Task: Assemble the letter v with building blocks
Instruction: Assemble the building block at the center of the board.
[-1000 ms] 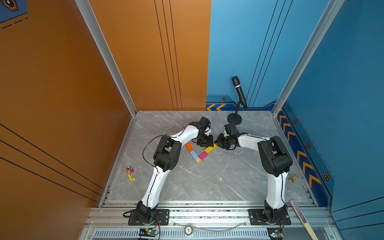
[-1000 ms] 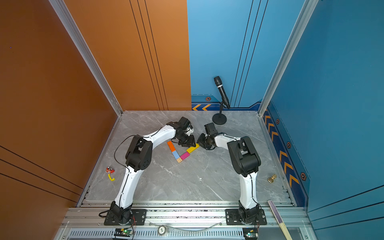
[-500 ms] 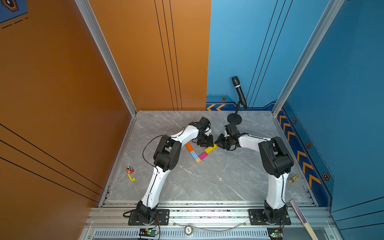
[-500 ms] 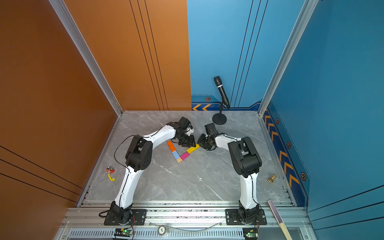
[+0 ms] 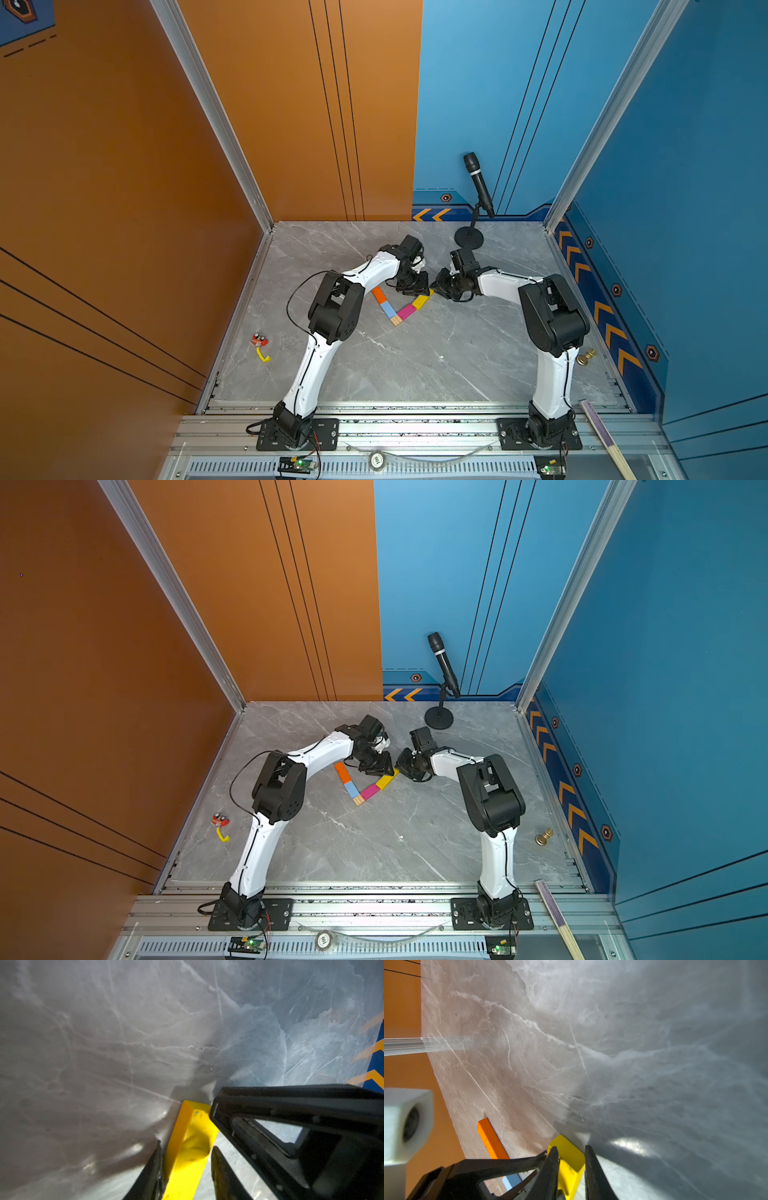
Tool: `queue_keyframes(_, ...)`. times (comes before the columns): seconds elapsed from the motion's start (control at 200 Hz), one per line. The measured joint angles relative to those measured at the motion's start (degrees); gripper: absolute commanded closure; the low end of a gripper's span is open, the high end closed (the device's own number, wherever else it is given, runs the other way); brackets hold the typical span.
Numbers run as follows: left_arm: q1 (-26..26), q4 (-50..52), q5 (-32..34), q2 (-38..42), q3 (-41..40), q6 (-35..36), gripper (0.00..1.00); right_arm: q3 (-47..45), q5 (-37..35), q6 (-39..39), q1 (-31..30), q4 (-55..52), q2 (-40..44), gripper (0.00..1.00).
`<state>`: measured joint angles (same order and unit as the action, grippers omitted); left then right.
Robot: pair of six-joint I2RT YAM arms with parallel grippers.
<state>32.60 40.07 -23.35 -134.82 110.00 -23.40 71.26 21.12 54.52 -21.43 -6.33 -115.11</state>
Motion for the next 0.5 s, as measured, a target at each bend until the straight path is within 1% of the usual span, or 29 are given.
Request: queue_keyframes(0.501, -0.1, 0.0, 0.0, 0.0, 0.0, 0.0, 0.59, -1.1, -0.4, 0.7, 0.0, 0.7, 0.8, 0.76)
